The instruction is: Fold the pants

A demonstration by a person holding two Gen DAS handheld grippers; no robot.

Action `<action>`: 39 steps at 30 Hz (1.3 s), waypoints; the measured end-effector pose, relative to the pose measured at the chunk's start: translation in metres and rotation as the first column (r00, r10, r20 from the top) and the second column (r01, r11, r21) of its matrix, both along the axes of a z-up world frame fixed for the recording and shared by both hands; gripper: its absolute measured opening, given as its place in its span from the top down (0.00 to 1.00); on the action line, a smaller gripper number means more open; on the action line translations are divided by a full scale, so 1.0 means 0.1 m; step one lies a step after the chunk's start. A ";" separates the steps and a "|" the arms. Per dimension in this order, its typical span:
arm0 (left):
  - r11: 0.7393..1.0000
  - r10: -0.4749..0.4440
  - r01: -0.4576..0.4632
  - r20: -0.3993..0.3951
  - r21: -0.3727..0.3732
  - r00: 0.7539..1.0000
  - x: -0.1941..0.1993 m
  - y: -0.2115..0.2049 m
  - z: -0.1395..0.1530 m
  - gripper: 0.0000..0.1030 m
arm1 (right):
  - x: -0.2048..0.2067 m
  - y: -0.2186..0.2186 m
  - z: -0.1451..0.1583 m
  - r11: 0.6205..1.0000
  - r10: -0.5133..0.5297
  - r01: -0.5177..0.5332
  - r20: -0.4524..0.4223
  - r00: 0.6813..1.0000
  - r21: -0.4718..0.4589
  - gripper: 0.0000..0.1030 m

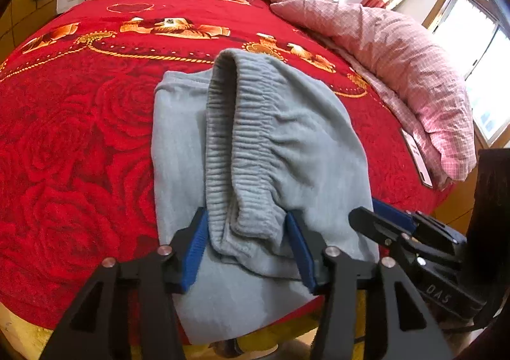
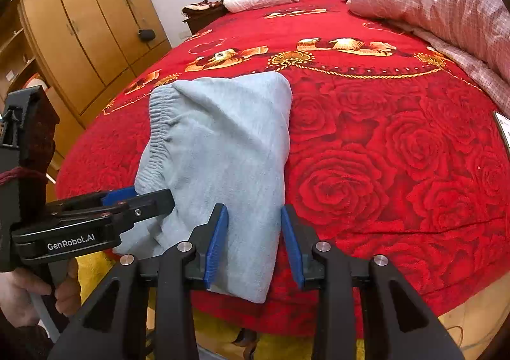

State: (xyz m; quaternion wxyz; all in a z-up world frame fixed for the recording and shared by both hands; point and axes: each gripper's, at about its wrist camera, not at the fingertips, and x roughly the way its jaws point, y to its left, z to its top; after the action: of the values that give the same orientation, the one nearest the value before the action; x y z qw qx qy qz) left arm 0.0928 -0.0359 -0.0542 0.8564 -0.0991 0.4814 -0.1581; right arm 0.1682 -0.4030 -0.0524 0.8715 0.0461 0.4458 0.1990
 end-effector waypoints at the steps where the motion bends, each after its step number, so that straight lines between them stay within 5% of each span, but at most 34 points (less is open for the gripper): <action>1: 1.000 -0.002 0.002 0.002 0.000 1.000 -0.01 0.00 0.01 0.62 | 0.00 0.00 0.00 1.000 0.000 0.000 -0.001 1.000 0.000 0.65; 6: 1.000 -0.001 0.001 0.032 -0.001 0.999 -0.10 0.00 0.10 0.77 | -0.01 0.01 0.07 1.000 0.003 -0.003 0.005 1.000 -0.009 0.65; 14: 0.999 0.008 -0.017 0.175 0.051 0.985 -0.42 0.09 0.46 0.78 | -0.08 0.08 0.26 0.999 0.026 -0.025 0.056 0.998 -0.020 0.65; 21: 0.996 0.073 -0.073 0.004 0.043 0.997 -0.33 0.31 -0.01 0.74 | -0.01 0.27 0.03 0.995 0.082 -0.081 0.013 0.997 -0.056 0.65; 25: 0.997 0.074 -0.073 -0.011 0.019 0.997 -0.33 0.37 0.04 0.67 | 0.02 0.23 -0.01 0.996 0.076 -0.076 -0.005 0.997 -0.046 0.62; 32: 0.996 0.038 -0.049 0.155 0.073 0.987 -0.40 0.37 0.53 0.67 | 0.10 0.01 0.41 1.000 0.028 -0.030 0.135 0.990 0.008 0.62; 35: 0.999 -0.006 -0.001 0.176 0.037 0.984 -0.14 0.25 0.64 0.67 | 0.29 0.05 0.42 0.999 0.023 -0.028 0.124 0.992 0.036 0.82; 39: 0.999 -0.026 0.032 0.167 -0.030 0.986 0.27 0.10 0.57 0.76 | 0.57 0.17 0.31 0.995 0.030 -0.037 0.078 0.996 0.094 0.85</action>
State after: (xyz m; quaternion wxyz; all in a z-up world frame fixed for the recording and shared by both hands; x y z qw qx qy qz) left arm 0.1196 -0.0259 0.0025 0.8895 -0.0923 0.4070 -0.1859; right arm 0.2249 -0.3859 -0.0211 0.8813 0.0723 0.4028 0.2363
